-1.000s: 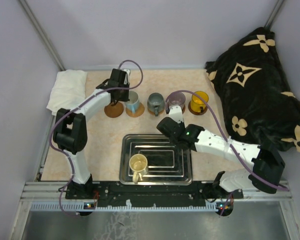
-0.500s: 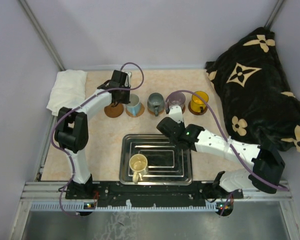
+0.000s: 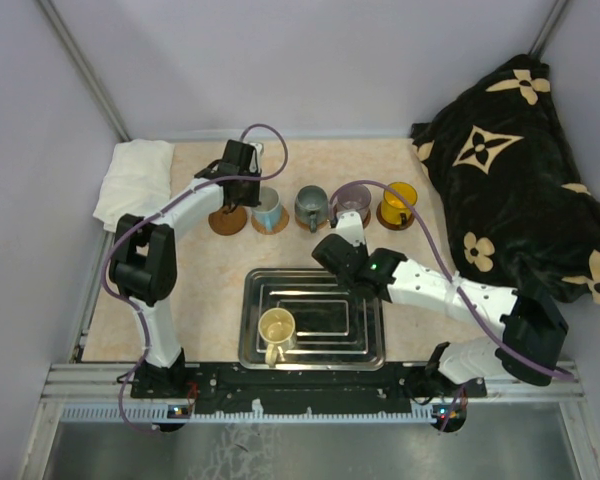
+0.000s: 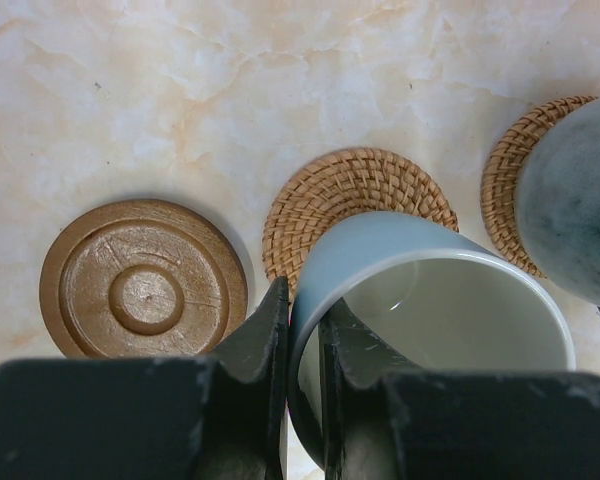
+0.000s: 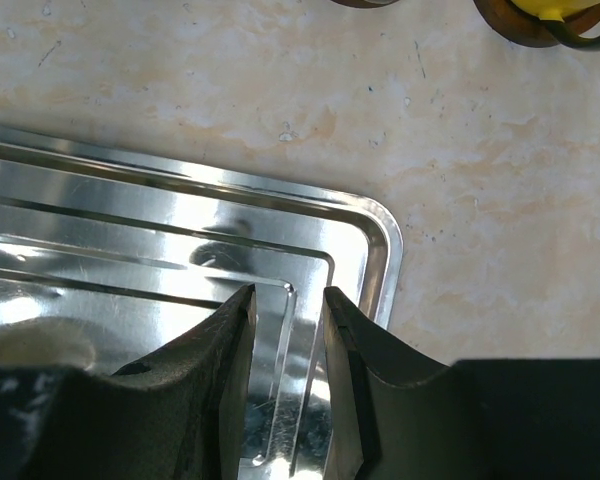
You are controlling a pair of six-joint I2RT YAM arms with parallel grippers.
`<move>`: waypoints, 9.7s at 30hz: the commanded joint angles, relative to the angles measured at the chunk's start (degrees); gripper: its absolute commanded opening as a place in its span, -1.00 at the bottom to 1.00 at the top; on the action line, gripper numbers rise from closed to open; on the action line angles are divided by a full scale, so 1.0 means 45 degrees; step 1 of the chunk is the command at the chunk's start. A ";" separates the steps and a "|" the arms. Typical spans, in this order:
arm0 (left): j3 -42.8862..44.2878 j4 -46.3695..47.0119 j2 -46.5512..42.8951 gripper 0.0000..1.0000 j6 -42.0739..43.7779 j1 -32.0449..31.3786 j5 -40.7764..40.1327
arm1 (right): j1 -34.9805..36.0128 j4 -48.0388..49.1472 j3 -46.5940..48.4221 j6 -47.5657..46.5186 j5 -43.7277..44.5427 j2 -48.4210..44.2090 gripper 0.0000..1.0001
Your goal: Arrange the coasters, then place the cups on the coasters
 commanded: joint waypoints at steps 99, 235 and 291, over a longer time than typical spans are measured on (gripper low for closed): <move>0.1453 0.1000 0.1034 0.10 0.1517 0.0054 0.1097 | 0.0133 0.0538 0.0223 0.0134 0.0073 0.1043 -0.32; -0.5502 0.2932 -0.4241 1.00 -0.2237 -0.2255 -0.4538 | 0.0133 0.0488 -0.0461 0.0820 0.0540 -0.1067 -0.34; -0.9523 -0.3952 -1.1175 0.77 -0.8228 -0.9992 -0.4412 | 0.0137 -0.0214 -0.0694 0.2168 0.1207 -0.1584 -0.32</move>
